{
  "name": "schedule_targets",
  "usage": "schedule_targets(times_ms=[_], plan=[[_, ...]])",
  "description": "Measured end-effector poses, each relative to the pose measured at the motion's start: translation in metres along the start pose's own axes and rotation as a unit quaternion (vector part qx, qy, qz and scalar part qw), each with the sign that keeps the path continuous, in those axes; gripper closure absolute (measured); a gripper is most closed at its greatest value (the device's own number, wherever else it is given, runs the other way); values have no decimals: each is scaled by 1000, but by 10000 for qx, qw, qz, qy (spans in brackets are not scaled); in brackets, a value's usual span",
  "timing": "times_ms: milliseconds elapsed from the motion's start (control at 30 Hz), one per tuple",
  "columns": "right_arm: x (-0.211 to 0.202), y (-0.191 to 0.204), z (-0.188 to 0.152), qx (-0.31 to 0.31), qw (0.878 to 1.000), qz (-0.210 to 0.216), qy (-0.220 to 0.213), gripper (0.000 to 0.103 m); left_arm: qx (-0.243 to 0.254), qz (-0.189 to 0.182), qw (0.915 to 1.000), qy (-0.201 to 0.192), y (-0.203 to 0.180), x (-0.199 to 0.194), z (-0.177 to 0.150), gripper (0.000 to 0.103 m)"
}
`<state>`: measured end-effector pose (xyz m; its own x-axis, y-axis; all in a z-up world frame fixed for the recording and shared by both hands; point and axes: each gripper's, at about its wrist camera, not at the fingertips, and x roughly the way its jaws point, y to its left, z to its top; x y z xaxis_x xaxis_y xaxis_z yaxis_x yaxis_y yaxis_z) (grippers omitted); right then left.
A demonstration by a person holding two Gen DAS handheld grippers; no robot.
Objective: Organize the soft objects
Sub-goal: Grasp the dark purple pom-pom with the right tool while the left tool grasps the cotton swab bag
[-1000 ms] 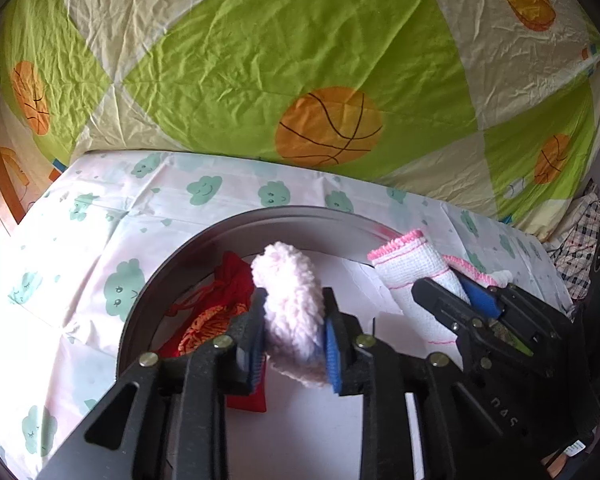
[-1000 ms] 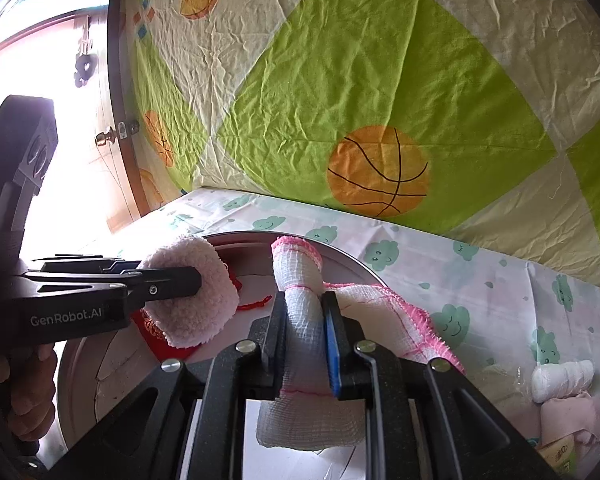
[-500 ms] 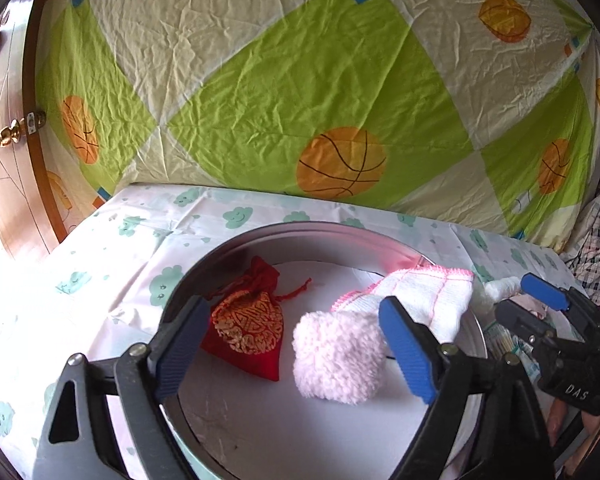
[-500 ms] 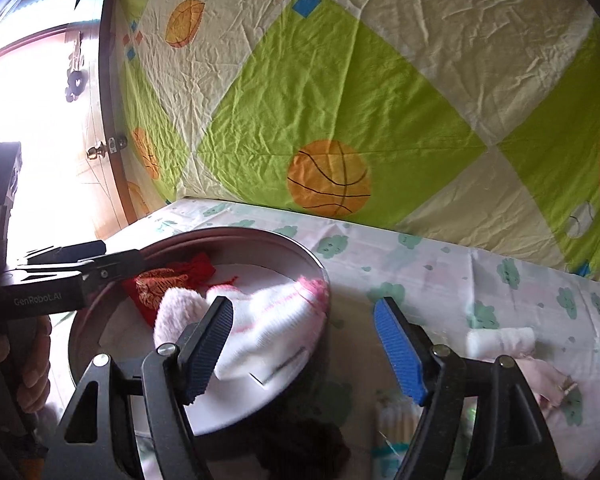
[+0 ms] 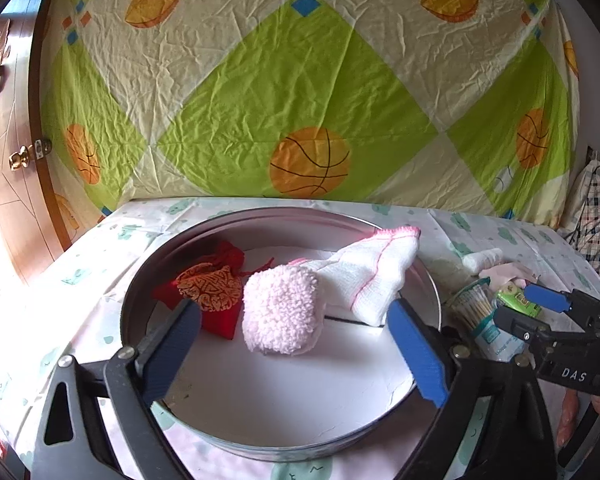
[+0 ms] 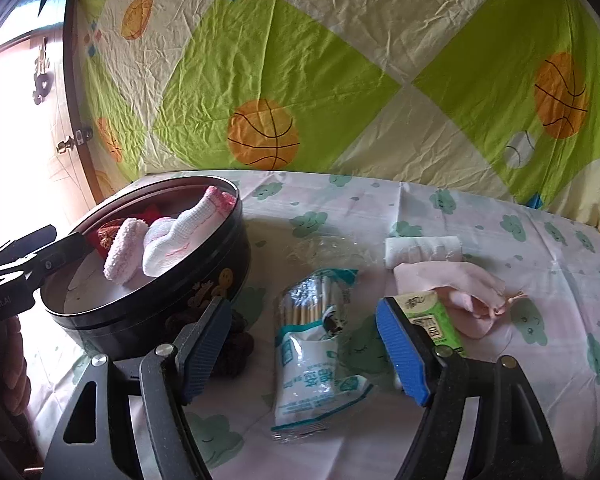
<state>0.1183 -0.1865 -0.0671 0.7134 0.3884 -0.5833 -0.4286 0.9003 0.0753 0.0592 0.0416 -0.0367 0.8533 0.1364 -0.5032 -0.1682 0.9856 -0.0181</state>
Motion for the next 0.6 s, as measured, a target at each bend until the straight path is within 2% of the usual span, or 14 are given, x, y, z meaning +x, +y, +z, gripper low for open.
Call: schedule_targets(times_ms=[167,267,600], plan=[[11,33,-3,-537,9978,360,132,26,-166,137,9997,115,14,7,-2,6],[21,49,-6,-807,9946,547,356,26,-220,173,9995,152,20,8,-5,6],[55,73,-14,-1298,9820,605,1233,28,-298,197,9992,163,29,7,-4,6]])
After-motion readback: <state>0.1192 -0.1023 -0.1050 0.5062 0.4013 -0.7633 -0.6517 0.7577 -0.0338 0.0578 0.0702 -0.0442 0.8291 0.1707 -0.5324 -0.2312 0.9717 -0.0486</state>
